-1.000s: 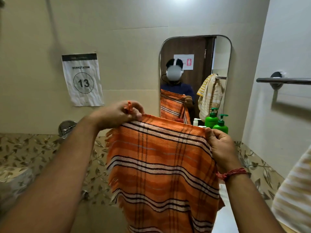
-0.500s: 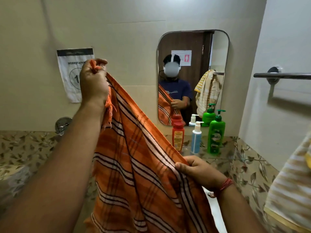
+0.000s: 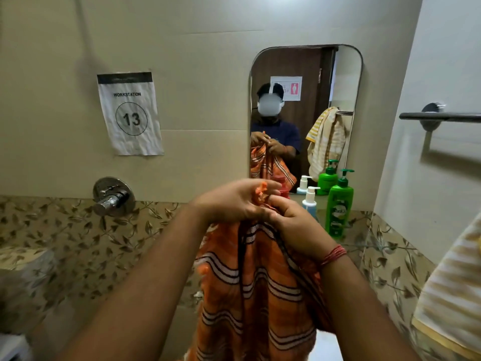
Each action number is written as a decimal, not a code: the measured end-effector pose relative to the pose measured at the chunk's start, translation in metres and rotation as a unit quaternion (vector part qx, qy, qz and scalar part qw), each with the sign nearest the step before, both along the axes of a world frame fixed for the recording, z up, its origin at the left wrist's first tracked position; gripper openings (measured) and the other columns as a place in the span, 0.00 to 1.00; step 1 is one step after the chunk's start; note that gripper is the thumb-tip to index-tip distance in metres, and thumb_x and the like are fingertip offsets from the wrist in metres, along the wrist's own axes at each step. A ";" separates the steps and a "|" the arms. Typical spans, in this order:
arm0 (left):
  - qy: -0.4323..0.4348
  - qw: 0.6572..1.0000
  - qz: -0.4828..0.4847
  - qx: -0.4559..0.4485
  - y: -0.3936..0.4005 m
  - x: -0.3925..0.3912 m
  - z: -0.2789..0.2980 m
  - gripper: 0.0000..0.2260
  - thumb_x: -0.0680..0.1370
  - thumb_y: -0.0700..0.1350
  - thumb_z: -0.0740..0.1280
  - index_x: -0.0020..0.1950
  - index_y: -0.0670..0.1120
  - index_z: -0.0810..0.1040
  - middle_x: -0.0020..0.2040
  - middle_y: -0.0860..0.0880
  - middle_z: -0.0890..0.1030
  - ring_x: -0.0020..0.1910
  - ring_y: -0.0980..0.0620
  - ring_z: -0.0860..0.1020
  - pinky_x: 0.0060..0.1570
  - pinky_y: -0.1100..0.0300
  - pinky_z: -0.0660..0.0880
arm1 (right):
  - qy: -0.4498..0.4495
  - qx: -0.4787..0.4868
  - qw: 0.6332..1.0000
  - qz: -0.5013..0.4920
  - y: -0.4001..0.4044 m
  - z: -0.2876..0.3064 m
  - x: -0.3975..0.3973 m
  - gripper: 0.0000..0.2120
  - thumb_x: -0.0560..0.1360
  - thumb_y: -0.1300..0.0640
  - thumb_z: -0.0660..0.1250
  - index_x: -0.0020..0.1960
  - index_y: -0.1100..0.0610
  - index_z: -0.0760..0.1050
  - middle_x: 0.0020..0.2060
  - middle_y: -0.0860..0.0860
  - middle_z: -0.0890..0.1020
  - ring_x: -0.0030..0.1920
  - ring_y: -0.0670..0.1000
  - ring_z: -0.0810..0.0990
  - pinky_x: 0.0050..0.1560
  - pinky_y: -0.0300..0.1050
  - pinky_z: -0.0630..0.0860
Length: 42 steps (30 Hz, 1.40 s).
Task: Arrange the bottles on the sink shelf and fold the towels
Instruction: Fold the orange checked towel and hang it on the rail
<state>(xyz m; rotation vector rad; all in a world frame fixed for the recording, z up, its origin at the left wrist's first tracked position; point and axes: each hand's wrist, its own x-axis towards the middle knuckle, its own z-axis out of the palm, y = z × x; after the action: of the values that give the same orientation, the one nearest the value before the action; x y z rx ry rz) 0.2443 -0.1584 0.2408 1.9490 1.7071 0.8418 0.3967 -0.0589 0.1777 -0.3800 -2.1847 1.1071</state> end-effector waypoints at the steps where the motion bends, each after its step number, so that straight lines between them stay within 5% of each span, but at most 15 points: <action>1: 0.002 1.000 -0.004 -0.006 0.002 0.002 -0.003 0.29 0.75 0.48 0.75 0.75 0.53 0.71 0.68 0.52 0.78 0.67 0.54 0.76 0.68 0.51 0.74 | 0.011 0.001 1.000 0.006 0.000 0.001 0.000 0.10 0.79 0.50 0.64 0.57 0.47 0.80 0.51 0.45 0.84 0.52 0.44 0.83 0.56 0.49 0.81; 5: 0.017 1.000 -0.009 -0.017 0.005 0.002 -0.002 0.17 0.76 0.49 0.74 0.63 0.48 0.79 0.56 0.48 0.84 0.56 0.51 0.82 0.61 0.48 0.78 | 0.036 0.034 0.999 0.001 -0.001 0.002 0.003 0.08 0.77 0.54 0.66 0.53 0.48 0.81 0.47 0.45 0.84 0.49 0.45 0.83 0.51 0.44 0.81; 8: 0.052 0.999 0.004 -0.008 0.005 -0.001 0.000 0.06 0.77 0.48 0.73 0.52 0.48 0.81 0.45 0.51 0.83 0.46 0.55 0.82 0.48 0.56 0.78 | 0.063 0.073 0.994 -0.059 -0.001 0.003 0.008 0.04 0.79 0.55 0.67 0.47 0.52 0.80 0.41 0.50 0.83 0.44 0.51 0.81 0.47 0.55 0.80; 12: 0.010 0.998 0.020 0.055 0.002 -0.005 0.002 0.03 0.79 0.42 0.70 0.52 0.44 0.81 0.46 0.49 0.82 0.45 0.55 0.81 0.47 0.59 0.78 | 0.040 0.031 0.999 -0.010 0.000 0.005 0.021 0.06 0.79 0.53 0.67 0.47 0.54 0.77 0.36 0.49 0.78 0.37 0.48 0.77 0.39 0.49 0.76; 16: -0.036 0.992 0.062 0.105 -0.005 -0.011 0.007 0.04 0.80 0.41 0.69 0.49 0.49 0.81 0.42 0.54 0.82 0.41 0.61 0.81 0.41 0.69 0.75 | 0.027 -0.060 0.996 0.053 0.003 -0.009 0.036 0.12 0.77 0.48 0.69 0.53 0.55 0.78 0.47 0.55 0.83 0.49 0.56 0.84 0.52 0.58 0.82; 21: -0.038 0.972 0.135 0.188 -0.008 -0.021 0.015 0.07 0.79 0.39 0.70 0.45 0.51 0.82 0.40 0.54 0.83 0.41 0.57 0.80 0.48 0.59 0.76 | -0.048 -0.083 0.991 0.091 0.006 -0.031 0.045 0.11 0.78 0.50 0.68 0.59 0.46 0.79 0.54 0.49 0.85 0.55 0.50 0.84 0.56 0.51 0.82; 30: -0.023 0.873 0.345 0.343 -0.005 -0.060 0.007 0.05 0.77 0.36 0.65 0.45 0.43 0.80 0.40 0.43 0.84 0.42 0.42 0.82 0.45 0.49 0.79 | -0.181 0.020 0.982 -0.040 0.017 -0.042 0.061 0.09 0.81 0.49 0.62 0.53 0.47 0.81 0.48 0.46 0.84 0.47 0.44 0.84 0.51 0.48 0.83; 36: -0.076 0.811 0.425 0.394 -0.007 -0.079 0.007 0.05 0.76 0.38 0.64 0.47 0.44 0.80 0.42 0.44 0.83 0.43 0.42 0.81 0.46 0.52 0.78 | -0.313 0.083 0.944 -0.062 0.026 -0.033 0.077 0.10 0.79 0.46 0.64 0.47 0.50 0.80 0.45 0.47 0.82 0.45 0.46 0.81 0.46 0.42 0.81; 39: -0.087 0.788 0.450 0.411 -0.006 -0.084 0.010 0.05 0.76 0.37 0.63 0.45 0.43 0.79 0.41 0.43 0.82 0.39 0.46 0.77 0.37 0.60 0.73 | -0.234 0.138 0.961 -0.051 0.028 -0.032 0.084 0.13 0.75 0.39 0.65 0.48 0.47 0.82 0.53 0.36 0.74 0.51 0.40 0.77 0.48 0.38 0.80; 42: -0.108 0.775 0.472 0.406 -0.004 -0.089 0.011 0.05 0.77 0.38 0.63 0.45 0.44 0.78 0.40 0.46 0.81 0.38 0.49 0.76 0.34 0.64 0.69 | -0.037 0.106 0.994 0.002 0.024 -0.034 0.088 0.24 0.72 0.33 0.65 0.49 0.51 0.85 0.57 0.34 0.72 0.59 0.40 0.74 0.50 0.40 0.82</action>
<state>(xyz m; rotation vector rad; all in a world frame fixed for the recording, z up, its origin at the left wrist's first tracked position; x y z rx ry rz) 0.1551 -0.1621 0.2520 1.1021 2.3900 2.3736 0.4851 -0.0344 0.1440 -0.3274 -2.3407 0.8647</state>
